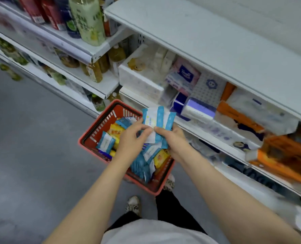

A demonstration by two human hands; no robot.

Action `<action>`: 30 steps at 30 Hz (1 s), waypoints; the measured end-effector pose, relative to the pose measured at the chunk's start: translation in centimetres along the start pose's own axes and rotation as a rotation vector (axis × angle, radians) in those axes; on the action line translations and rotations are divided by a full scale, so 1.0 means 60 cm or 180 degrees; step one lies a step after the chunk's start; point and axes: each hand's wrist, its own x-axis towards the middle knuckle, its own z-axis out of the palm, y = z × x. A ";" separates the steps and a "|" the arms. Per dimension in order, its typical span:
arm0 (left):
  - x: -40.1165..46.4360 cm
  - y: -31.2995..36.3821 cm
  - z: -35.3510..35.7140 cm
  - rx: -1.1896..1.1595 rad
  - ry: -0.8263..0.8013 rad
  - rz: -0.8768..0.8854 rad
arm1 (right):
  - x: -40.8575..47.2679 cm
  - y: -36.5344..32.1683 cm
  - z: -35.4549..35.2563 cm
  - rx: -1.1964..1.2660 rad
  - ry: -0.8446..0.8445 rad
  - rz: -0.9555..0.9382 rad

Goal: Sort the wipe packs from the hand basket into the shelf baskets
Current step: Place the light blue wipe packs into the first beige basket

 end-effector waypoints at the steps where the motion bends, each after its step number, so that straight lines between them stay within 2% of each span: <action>1: -0.002 0.009 0.004 -0.0060 0.0162 -0.0063 | -0.016 -0.002 -0.011 0.0012 0.0030 -0.0011; 3: -0.002 0.032 0.015 -0.0073 0.0350 -0.0176 | -0.047 -0.008 -0.035 0.0001 0.0081 -0.0058; 6: 0.002 0.070 0.049 -0.0386 0.0043 -0.0228 | -0.084 -0.022 -0.079 0.0217 0.0249 -0.0139; 9: -0.004 0.103 0.102 -0.0634 -0.0118 -0.0128 | -0.115 -0.042 -0.150 0.0508 0.0788 -0.0198; 13: -0.036 0.154 0.200 -0.0858 -0.0259 0.0053 | -0.175 -0.064 -0.289 0.0507 0.1492 -0.0700; 18: -0.111 0.249 0.384 -0.1342 -0.0590 0.0125 | -0.298 -0.085 -0.498 0.0730 0.2086 -0.1518; 24: -0.244 0.376 0.653 -0.1462 -0.1126 0.0310 | -0.480 -0.075 -0.765 0.1241 0.2783 -0.1846; 30: -0.359 0.466 0.879 -0.1758 -0.1874 -0.0343 | -0.619 -0.042 -0.977 0.1656 0.3172 -0.1884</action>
